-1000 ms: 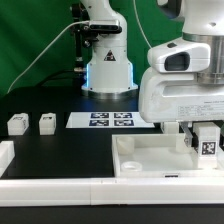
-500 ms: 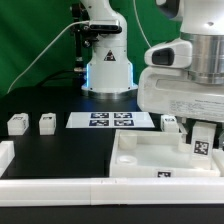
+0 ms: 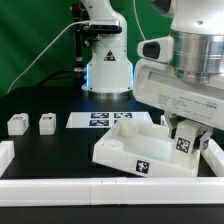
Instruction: Assemble one leg
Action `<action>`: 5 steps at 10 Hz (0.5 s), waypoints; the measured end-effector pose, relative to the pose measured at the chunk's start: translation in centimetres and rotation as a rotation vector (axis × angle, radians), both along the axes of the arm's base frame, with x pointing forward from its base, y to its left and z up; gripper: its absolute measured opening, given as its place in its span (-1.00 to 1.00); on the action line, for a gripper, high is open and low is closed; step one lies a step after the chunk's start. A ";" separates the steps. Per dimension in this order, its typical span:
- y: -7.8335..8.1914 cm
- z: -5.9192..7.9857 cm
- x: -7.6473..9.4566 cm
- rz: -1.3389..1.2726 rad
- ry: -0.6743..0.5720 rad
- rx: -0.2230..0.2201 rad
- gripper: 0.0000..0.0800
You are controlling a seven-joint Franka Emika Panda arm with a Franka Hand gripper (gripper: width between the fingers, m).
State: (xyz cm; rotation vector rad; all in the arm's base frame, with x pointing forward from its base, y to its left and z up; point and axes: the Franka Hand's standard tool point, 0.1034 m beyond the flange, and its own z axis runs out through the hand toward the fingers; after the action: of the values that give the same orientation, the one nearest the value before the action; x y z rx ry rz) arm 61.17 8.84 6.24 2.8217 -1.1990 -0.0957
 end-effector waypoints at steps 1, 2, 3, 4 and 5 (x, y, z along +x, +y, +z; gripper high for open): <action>0.0 -0.1 0.0 0.003 0.001 0.001 0.00; 0.1 -0.1 0.0 0.004 0.001 0.001 0.00; 0.1 -0.1 0.0 0.004 0.001 0.001 0.42; 0.1 -0.2 -0.1 0.004 0.002 0.001 0.58; 0.1 -0.2 -0.1 0.004 0.002 0.001 0.58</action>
Offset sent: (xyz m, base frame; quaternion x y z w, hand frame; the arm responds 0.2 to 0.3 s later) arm 0.0000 0.0000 0.0000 0.0000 0.0000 0.0000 1.0000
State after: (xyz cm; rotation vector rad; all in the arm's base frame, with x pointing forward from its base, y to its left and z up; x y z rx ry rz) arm 61.11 8.90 6.08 2.8238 -1.1937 -0.0987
